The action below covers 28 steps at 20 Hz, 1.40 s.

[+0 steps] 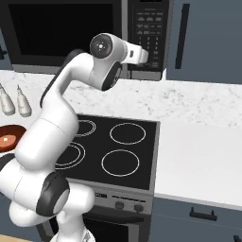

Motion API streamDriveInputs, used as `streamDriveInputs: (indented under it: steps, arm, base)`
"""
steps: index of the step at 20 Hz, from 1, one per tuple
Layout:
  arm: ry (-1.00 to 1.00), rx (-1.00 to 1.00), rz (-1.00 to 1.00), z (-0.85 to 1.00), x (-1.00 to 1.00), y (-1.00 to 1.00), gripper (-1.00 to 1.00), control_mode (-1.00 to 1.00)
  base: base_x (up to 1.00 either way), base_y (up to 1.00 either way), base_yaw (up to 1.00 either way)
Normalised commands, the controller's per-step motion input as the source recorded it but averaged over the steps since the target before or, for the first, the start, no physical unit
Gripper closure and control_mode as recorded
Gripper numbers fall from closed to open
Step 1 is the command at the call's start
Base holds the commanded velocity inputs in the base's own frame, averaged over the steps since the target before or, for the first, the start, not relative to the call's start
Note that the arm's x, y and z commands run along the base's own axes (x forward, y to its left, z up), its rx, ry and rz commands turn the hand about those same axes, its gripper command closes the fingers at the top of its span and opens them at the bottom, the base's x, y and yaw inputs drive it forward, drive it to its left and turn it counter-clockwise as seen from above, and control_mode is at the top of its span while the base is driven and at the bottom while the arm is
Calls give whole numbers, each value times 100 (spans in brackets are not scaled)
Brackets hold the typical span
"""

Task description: Open the microwave, place the bowl with waffle inside the microwave, then close the microwave door and turn it on.

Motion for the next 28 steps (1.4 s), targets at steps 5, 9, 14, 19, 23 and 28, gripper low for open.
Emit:
streamDriveInputs:
  steps: [5, 9, 14, 19, 23, 28]
  arm:
    - [0, 1, 0, -5, 41, -1, 100, -100]
    - [1, 3, 0, 0, 5, 0, 100, -100]
    - [0, 6, -10, 0, -52, -6, 100, -100]
    - [-1, 0, -19, 8, -100, -1, 100, -100]
    - [-7, -2, -14, 12, -100, 0, 100, -100]
    - [-16, -3, -8, 2, -100, 0, 100, -100]
  base:
    - [0, 0, 0]
    - [0, 0, 0]
    - [0, 0, 0]
    - [0, 0, 0]
    - [0, 0, 0]
    - [0, 0, 0]
